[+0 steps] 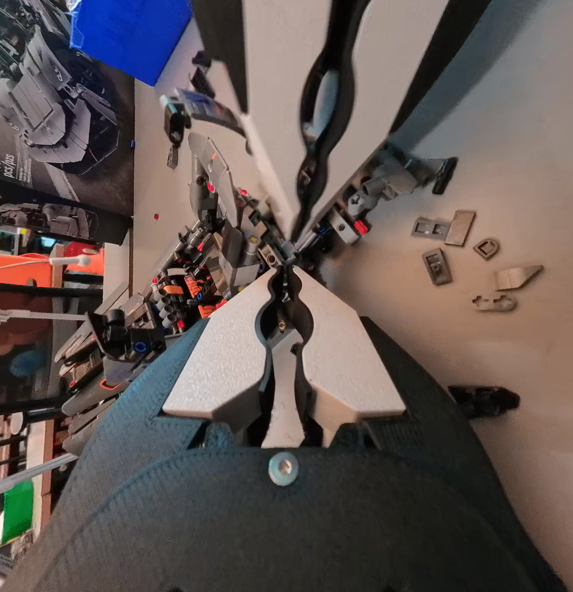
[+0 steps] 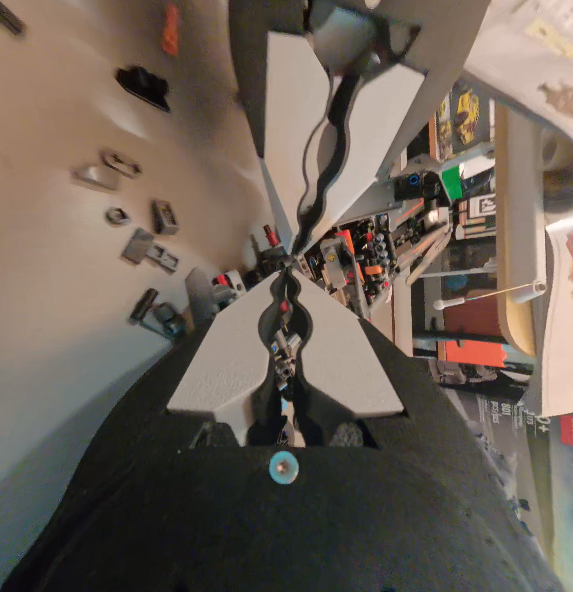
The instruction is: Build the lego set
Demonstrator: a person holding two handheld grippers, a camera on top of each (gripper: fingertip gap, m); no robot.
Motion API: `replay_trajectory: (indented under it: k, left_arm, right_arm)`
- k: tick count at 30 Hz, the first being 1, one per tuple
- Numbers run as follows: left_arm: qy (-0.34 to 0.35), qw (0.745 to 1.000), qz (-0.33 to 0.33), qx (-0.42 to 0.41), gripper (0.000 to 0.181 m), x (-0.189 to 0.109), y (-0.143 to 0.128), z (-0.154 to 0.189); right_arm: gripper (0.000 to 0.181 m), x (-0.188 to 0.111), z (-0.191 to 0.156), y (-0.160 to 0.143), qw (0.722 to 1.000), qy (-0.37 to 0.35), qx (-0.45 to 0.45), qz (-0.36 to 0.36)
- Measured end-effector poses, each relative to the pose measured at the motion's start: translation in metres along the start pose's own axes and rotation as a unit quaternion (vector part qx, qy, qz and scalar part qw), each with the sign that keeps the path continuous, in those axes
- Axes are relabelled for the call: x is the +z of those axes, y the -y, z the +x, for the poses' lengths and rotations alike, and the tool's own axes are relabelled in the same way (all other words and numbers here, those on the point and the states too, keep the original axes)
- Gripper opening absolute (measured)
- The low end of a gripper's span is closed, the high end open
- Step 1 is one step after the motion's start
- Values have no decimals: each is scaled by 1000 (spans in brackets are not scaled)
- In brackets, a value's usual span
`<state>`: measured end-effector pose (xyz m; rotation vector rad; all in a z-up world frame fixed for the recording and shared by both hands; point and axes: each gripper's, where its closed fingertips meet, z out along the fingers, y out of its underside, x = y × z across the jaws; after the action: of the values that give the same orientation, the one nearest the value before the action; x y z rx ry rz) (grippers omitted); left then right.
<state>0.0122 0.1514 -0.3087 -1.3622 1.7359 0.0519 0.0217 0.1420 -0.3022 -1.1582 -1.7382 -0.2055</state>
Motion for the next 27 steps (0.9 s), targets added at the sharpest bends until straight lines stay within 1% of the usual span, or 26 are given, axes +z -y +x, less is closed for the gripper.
replay_trajectory:
  k: [3,6,10,13,14,18,20,21,23,24,26,27]
  left_arm:
    - [-6,1000,-4,9,0,-4,-5,-1]
    - [-31,999,-10,11,0,-12,-11,1]
    - [-72,997,-2,16,0,-30,-20,11]
    - [-101,995,6,6,0,-44,-25,20]
    - [-104,995,9,3,0,-47,-27,22]
    - [-108,994,5,3,0,-56,-35,23]
    - [-112,994,8,-3,0,-59,-37,24]
    - [-113,994,9,-6,0,-61,-37,25]
    - [-116,993,12,-14,0,-62,-38,26]
    - [-117,993,13,-18,0,-63,-38,26]
    - [-120,992,14,-24,0,-64,-39,26]
    - [-119,993,14,-25,0,-64,-39,26]
  right_arm:
    - [0,-13,-6,9,999,26,5,35]
    - [0,-21,-2,6,998,32,16,52]
    - [0,-41,9,9,990,52,73,105]
    - [0,-55,24,8,975,68,143,154]
    - [0,-56,27,6,971,77,160,161]
    - [1,-53,29,6,960,99,187,182]
    - [9,-45,29,1,959,114,198,170]
    - [8,-41,28,1,952,130,214,175]
    - [3,-47,32,10,928,163,248,223]
    - [4,-49,39,11,920,168,264,235]
    - [1,-36,46,0,918,170,289,211]
    - [3,-25,41,-5,919,184,294,190]
